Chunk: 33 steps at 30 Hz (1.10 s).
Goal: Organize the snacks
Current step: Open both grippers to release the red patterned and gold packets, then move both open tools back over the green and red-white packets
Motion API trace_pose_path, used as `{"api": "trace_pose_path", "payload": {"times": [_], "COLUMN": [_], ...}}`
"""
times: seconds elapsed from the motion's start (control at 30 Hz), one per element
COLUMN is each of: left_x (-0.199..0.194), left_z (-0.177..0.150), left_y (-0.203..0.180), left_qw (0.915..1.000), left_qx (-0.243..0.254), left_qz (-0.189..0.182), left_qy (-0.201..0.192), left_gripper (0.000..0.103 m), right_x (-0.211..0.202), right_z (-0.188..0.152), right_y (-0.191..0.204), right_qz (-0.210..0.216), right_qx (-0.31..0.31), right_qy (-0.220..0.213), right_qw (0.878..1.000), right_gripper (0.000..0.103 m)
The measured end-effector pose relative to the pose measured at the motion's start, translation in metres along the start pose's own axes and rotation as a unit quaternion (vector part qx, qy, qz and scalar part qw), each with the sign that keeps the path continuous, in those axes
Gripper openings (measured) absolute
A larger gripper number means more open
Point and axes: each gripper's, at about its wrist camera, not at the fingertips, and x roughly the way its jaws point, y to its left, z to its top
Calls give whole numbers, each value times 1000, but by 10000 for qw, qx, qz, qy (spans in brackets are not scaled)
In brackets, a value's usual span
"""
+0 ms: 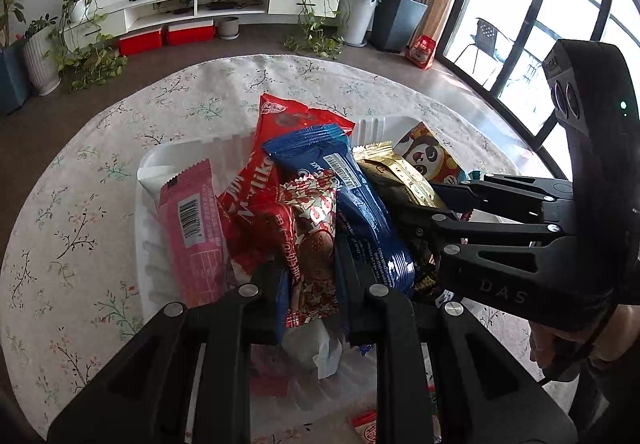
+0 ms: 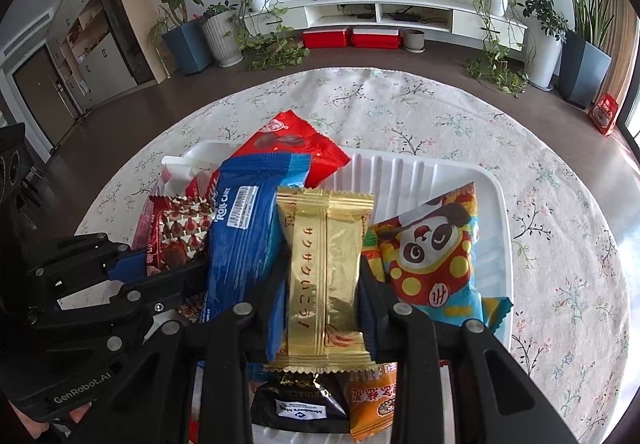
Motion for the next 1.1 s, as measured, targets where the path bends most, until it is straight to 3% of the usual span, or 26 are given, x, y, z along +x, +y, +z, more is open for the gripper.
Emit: {"api": "trace_pose_path", "payload": {"times": [0.53,0.9,0.93,1.03,1.1], "left_x": [-6,-7,-8,-12,-16], "left_z": [1,-4,-4,-5,-5], "left_y": [-5,-5,-6,-6,-6], "left_qw": [9998,9995,9994,9992,9992], "left_qx": [46,52,70,74,39], "left_qz": [211,317,326,401,384], "left_qy": [-9,49,50,-16,-40], "left_gripper": [20,27,31,58,59], "right_x": [-23,-48,-50,-55,-59], "right_z": [2,-12,-13,-16,-18], "right_y": [7,2,2,2,2], "right_qz": [-13,14,29,57,77], "right_qx": [-104,-16,-5,12,49], "right_qy": [-170,-364,-372,-413,-455], "right_qw": [9998,9993,9993,9991,9989], "right_gripper": [48,59,59,59,60]}}
